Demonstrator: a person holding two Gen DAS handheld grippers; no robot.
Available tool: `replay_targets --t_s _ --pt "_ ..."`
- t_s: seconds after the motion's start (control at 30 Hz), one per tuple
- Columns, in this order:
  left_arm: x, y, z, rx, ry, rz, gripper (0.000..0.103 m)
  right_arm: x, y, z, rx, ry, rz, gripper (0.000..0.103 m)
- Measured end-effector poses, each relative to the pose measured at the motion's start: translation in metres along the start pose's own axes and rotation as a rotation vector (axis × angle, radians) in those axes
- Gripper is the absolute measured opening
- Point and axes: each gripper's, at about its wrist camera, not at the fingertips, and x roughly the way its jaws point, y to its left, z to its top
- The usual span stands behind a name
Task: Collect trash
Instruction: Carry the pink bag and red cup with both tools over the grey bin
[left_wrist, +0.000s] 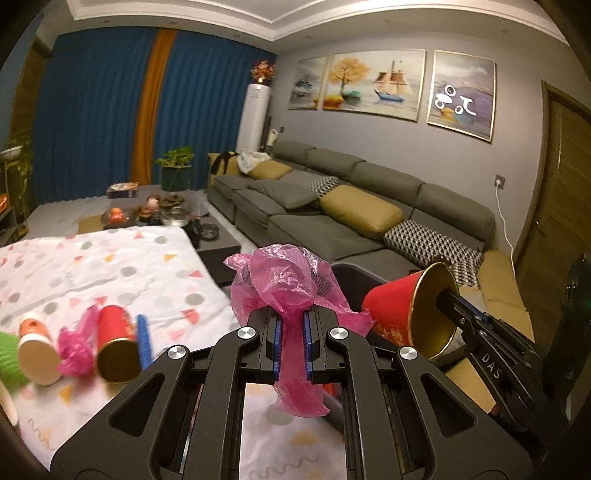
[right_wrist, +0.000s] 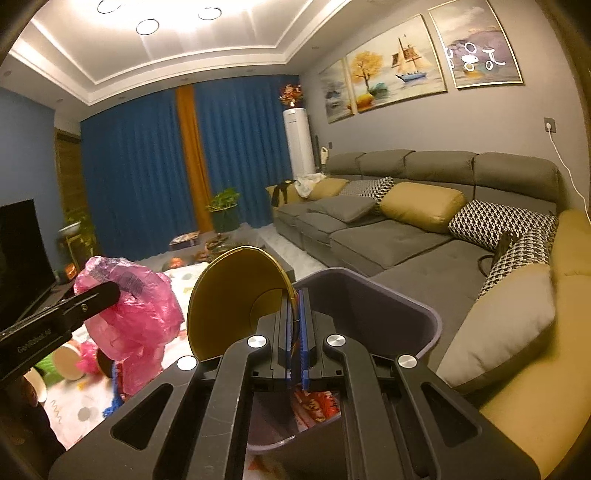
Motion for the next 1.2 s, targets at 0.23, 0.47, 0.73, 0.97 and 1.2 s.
replay_targets --t_s 0.23,0.47,0.73,0.97,1.2 --pt "0.033 -0.014 0.002 0.015 0.015 -0.042 0.008 0.012 -0.018 0.003 0.013 0.003 -0.032 0.005" --pt "0.059 -0.025 0.001 0.029 0.036 -0.059 0.008 0.015 -0.023 0.006 0.016 0.007 -0.045 0.005" --pt "0.079 -0.028 -0.001 0.035 0.064 -0.067 0.009 0.019 -0.017 0.007 0.012 0.015 -0.055 0.005" --pt "0.091 -0.025 -0.003 0.023 0.086 -0.073 0.009 0.026 -0.018 0.006 0.007 0.025 -0.055 0.005" --pt "0.101 -0.024 -0.007 0.023 0.107 -0.086 0.018 0.03 -0.019 0.007 0.005 0.033 -0.061 0.005"
